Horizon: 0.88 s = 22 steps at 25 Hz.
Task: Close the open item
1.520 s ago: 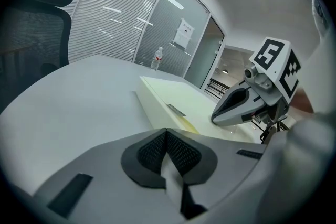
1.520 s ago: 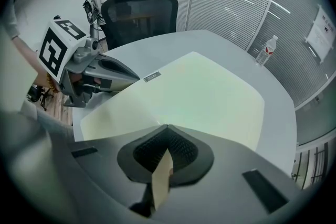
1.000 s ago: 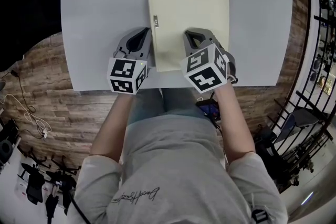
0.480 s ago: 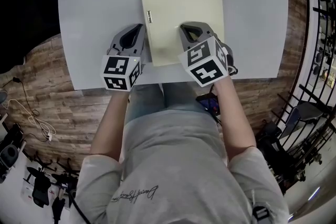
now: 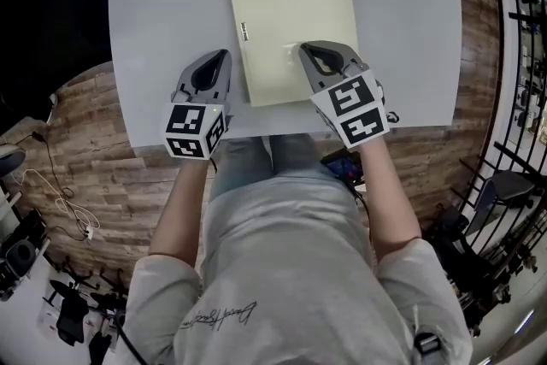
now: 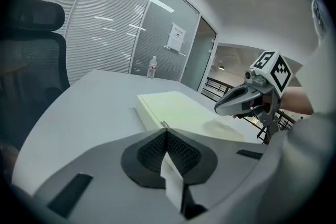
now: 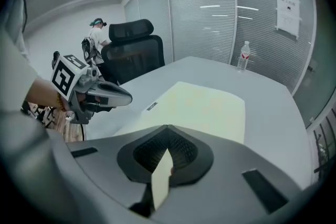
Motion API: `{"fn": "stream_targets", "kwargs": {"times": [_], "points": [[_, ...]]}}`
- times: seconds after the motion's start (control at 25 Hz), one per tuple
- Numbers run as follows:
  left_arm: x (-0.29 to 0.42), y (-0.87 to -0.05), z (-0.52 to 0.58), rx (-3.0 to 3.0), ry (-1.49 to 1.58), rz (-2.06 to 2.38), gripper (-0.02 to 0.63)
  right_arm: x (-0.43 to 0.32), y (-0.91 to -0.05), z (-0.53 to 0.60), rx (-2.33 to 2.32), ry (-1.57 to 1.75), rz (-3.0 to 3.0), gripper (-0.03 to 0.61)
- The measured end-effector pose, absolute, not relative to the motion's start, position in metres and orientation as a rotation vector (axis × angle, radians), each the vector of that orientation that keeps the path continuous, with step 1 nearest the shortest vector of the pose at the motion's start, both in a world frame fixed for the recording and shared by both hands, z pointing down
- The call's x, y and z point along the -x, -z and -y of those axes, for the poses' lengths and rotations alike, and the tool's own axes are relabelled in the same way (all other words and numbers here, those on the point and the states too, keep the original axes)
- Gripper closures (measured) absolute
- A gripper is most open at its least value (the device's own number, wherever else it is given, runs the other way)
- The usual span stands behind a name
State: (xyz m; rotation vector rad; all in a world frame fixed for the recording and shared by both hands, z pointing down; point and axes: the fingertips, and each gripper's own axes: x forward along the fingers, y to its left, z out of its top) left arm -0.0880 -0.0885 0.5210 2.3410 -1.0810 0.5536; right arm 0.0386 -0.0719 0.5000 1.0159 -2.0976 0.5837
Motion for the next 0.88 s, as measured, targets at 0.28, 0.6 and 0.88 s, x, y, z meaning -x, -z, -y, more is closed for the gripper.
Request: {"fn": "stream_targets", "kwargs": {"times": [0.28,0.6,0.88], "points": [[0.086,-0.499,0.080,-2.383,-0.528,1.068,0.606,-0.045,-0.472,0.060,-1.086,-0.571,2.214,0.566],[0.069,-0.460,0.069,-2.483,-0.494,1.000,0.606,-0.044,-0.428,0.052,-1.191,-0.523,2.337,0.566],[0.056,-0.435,0.061,-2.560,-0.475,0.952,0.606,-0.037,-0.418,0.040,-1.169,-0.539,2.378,0.566]]}}
